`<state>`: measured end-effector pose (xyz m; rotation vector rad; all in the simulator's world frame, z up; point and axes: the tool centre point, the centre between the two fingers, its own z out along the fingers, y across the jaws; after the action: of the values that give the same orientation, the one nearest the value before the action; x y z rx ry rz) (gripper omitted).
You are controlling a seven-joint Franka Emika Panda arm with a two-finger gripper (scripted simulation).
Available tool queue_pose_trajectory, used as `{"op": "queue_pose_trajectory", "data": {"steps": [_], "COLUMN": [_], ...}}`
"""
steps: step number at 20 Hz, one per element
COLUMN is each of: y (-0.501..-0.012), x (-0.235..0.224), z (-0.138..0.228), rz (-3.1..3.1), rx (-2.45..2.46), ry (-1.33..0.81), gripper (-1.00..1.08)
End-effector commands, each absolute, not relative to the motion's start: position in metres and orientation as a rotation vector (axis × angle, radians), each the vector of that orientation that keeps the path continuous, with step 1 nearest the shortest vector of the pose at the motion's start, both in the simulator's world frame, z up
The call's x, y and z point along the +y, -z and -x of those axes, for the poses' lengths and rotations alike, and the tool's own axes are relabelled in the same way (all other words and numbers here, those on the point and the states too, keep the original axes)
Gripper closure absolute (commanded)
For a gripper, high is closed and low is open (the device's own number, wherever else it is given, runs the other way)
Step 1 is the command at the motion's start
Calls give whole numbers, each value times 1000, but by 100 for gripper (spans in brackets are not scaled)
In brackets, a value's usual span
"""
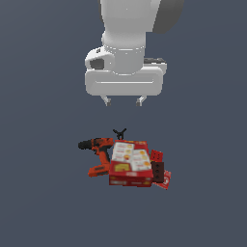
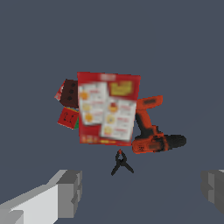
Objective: Pick up a designated object from a clutter of objects.
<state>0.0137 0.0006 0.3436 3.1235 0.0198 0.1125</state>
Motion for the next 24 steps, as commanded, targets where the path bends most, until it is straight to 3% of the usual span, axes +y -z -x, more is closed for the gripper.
{"op": "queue_pose_trajectory", "data": {"steps": [1, 11, 24], "y": [-341, -294, -165], "x": [1, -3, -12], "z": [-14, -11, 23], "rz": [-3123, -3127, -3134], "rx": [21, 48, 124], "ry": [-111, -95, -46], "gripper": [-92, -92, -92]}}
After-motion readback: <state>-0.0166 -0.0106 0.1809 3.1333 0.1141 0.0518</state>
